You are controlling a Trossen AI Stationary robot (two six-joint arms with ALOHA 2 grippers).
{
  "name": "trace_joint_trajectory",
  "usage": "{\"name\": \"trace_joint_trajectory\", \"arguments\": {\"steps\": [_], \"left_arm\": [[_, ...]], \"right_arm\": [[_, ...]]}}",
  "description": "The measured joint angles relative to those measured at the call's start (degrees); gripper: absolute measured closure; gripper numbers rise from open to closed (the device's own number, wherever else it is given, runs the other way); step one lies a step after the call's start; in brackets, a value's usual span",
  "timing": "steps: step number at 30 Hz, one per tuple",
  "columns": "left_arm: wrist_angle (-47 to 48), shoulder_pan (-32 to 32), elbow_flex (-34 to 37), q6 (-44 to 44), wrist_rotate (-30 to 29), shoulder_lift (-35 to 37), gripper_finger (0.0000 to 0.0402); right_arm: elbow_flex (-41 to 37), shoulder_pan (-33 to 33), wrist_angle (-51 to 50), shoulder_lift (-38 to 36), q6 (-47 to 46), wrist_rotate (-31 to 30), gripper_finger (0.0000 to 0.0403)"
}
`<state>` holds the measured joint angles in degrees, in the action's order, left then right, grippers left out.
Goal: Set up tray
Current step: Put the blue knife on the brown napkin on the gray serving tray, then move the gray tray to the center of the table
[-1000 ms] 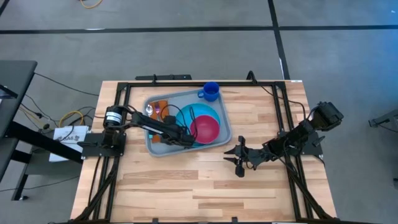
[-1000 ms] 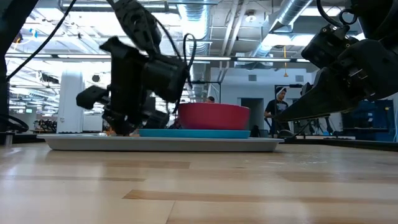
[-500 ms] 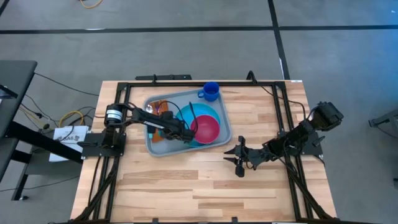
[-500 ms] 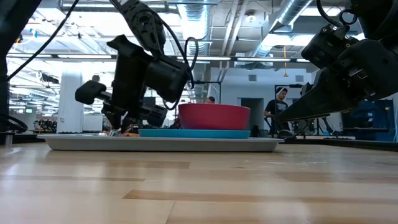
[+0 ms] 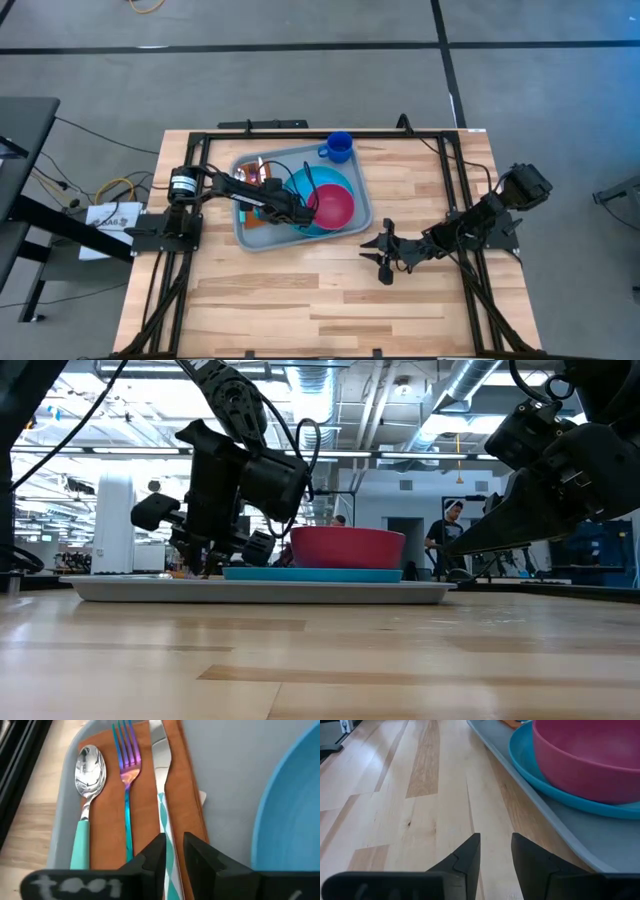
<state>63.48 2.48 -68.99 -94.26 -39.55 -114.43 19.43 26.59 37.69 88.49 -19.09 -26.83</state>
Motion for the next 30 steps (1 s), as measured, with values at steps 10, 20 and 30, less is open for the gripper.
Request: {"name": "trace_joint_trajectory", "arguments": {"steps": [10,20,30], "left_arm": [[20.48,-1.72,-9.37,2.67,-0.34,0.38,0.0343],[26.82,-7.35,-17.02,18.21,-12.21,9.63,0.0342],[26.68,-15.02,-16.02,32.99,-23.4,27.52,0.0345]], "right_arm": [[0.0,0.0,0.01,0.0,0.07,-0.08,0.0298],[0.0,-1.76,1.32,-0.39,2.48,-0.73,0.0298],[-0.03,-6.48,1.28,-2.64,7.97,-25.36,0.0309]]}}
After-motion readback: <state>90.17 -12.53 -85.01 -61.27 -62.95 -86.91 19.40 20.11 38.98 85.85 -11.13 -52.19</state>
